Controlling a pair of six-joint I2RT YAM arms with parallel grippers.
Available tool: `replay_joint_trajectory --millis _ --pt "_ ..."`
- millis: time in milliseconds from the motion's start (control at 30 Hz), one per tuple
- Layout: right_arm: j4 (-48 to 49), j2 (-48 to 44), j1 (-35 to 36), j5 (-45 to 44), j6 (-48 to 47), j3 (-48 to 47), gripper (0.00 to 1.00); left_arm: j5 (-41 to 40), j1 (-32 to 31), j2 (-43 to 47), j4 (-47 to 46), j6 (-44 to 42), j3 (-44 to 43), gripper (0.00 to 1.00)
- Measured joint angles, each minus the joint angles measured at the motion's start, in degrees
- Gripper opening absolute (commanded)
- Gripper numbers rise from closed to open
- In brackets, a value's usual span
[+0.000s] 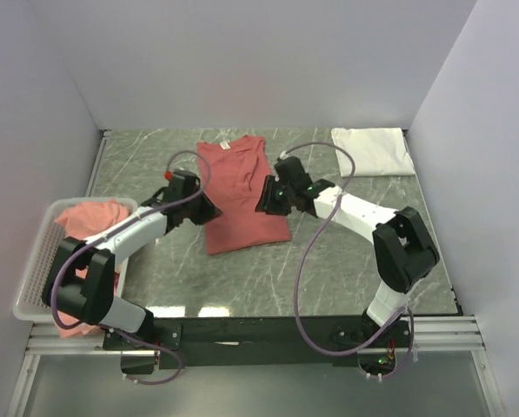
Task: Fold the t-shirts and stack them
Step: Fold the tshirt
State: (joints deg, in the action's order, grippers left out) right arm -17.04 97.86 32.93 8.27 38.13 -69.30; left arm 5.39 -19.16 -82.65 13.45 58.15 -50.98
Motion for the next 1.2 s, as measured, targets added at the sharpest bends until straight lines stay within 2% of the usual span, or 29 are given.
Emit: replay_joint_trajectory --millis 67,267,467,700,867,1067,1200 --pt "1.4 0.5 2.4 0.0 0.7 1.1 0.44 0.3 -3.6 -0.6 -1.5 1.2 1.8 0.10" --pt "4.3 4.0 5.7 0.8 1.9 3.9 0.43 1.4 -8.5 -4.3 -4.8 3.3 6.4 0.09" --pt "4.2 5.3 5.5 -2.1 2.1 8.3 0.43 1.9 -9.2 -7.8 -7.9 4.9 9.7 0.09" --pt "6.1 1.8 4.1 -4.9 2.3 13.5 0.43 2.4 -8.4 -6.2 -12.4 6.1 13.3 0.10" --pt "7.6 -0.7 2.3 -4.8 2.3 16.6 0.43 3.2 -5.4 -3.2 -11.8 5.7 15.8 0.16" --pt "8.6 -4.3 -1.0 -3.7 2.0 20.7 0.43 2.8 0.8 2.7 -6.7 3.3 17.5 0.23" --pt "8.3 -8.3 -2.3 -3.0 1.9 24.3 0.48 2.4 2.0 7.2 -4.2 2.5 18.7 0.35"
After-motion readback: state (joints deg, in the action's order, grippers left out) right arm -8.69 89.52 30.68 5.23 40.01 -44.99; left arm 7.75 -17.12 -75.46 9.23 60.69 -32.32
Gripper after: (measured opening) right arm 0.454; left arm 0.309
